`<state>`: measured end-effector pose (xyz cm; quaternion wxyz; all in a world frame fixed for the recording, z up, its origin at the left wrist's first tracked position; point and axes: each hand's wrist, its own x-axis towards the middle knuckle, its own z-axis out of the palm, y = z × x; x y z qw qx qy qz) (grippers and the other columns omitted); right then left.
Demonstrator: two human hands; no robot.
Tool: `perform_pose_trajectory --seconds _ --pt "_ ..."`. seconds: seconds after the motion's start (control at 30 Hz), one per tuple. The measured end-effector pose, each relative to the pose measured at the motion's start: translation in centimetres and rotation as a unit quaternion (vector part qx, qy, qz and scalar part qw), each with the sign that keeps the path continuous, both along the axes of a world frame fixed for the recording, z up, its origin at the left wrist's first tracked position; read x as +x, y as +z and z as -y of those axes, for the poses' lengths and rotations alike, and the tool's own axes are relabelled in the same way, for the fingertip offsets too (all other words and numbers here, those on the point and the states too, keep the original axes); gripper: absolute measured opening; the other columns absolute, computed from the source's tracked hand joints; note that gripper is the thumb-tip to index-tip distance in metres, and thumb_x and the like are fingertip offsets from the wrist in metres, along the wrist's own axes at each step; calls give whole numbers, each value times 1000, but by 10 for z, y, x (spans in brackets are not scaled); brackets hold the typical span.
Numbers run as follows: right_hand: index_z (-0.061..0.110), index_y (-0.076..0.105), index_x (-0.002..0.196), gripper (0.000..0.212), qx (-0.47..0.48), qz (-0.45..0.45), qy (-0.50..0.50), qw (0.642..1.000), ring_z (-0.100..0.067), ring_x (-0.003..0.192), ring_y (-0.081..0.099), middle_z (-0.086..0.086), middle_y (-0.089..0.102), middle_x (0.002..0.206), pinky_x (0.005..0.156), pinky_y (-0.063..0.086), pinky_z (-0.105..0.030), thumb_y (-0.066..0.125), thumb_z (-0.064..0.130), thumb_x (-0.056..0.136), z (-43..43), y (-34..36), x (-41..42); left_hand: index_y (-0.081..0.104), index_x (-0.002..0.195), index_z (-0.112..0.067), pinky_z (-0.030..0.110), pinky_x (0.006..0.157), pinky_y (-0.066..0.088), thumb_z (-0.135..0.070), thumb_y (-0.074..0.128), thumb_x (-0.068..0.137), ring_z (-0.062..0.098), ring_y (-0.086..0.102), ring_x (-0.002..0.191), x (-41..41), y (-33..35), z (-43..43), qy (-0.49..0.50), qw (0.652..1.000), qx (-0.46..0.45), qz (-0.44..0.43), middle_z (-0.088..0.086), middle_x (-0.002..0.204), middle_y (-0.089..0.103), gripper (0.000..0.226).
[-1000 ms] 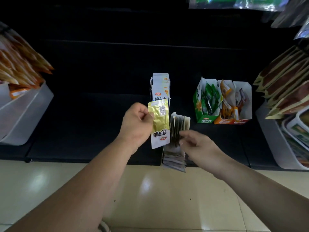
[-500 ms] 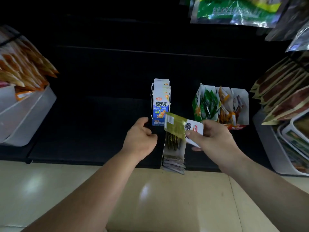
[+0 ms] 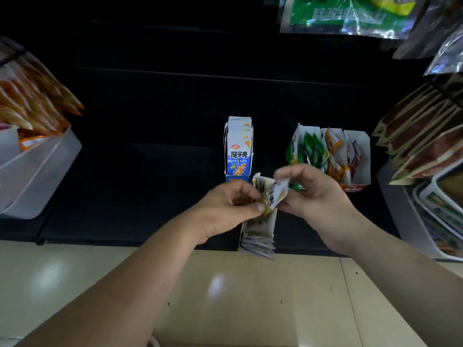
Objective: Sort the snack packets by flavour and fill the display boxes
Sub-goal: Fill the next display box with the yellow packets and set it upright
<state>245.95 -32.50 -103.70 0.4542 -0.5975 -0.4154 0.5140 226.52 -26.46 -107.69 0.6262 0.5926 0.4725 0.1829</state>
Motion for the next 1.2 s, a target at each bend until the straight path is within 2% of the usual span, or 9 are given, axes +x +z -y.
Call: perform_pose_trajectory --seconds 0.13,0.27,0.33,0.43,0.53,0.7,0.9,1.07,1.2 --pt "6 62 127 28 -28 -149 -23 988 -31 111 73 -16 71 125 92 62 -42 59 -1 100 -1 6 -8 65 90 -22 45 106 53 -30 87 81 13 69 116 4 3 6 8 998 37 43 -5 115 76 25" --pt "6 69 104 15 -62 -200 -14 978 -37 112 71 -22 74 116 90 62 -42 55 12 105 0 7 -10 60 74 -14 56 92 59 -15 92 76 36 74 96 7 2 7 78 993 62 57 13 96 77 32" --pt "13 71 103 18 -49 -95 -7 994 -36 114 70 -17 75 116 98 58 -49 62 29 103 -1 3 -7 63 77 -10 51 84 63 -7 89 79 40 73 85 9 2 5 86 993 69 44 23 91 74 26" --pt "28 72 109 12 2 64 -13 998 -21 102 74 -3 78 102 89 63 -45 71 27 97 -1 3 -4 67 79 -16 29 71 61 -2 82 84 17 70 73 11 -6 4 71 992 106 -2 11 83 74 21" --pt "27 71 112 19 10 114 -10 993 -13 90 75 0 79 94 73 65 -33 71 16 97 0 -1 -1 71 78 -24 23 72 59 -2 75 90 6 72 75 10 -18 3 42 991 127 -25 -6 77 74 25" --pt "21 72 89 10 -27 186 1 982 -8 79 72 5 78 85 81 62 -35 71 15 97 3 -26 3 71 76 -19 7 63 47 10 57 91 -7 64 68 5 -27 11 32 989 124 -73 -11 75 69 36" --pt "25 69 90 14 1 256 43 966 -3 56 54 1 74 78 52 41 -14 67 15 100 5 -36 9 69 75 -30 18 75 54 4 59 89 6 69 82 -4 -47 7 88 986 94 -103 -7 87 74 38" --pt "26 68 86 17 6 325 78 943 -6 48 45 12 58 59 46 36 -16 67 15 98 7 -46 11 69 88 -31 25 77 55 -7 63 92 10 71 89 -3 -56 7 84 989 55 -109 -7 91 74 25" --pt "30 73 85 17 -52 329 140 932 -10 70 64 7 70 76 61 51 -24 68 20 98 16 -64 6 66 92 -34 29 86 57 -18 64 95 13 72 90 -2 -63 5 96 984 59 -134 -7 93 73 16"
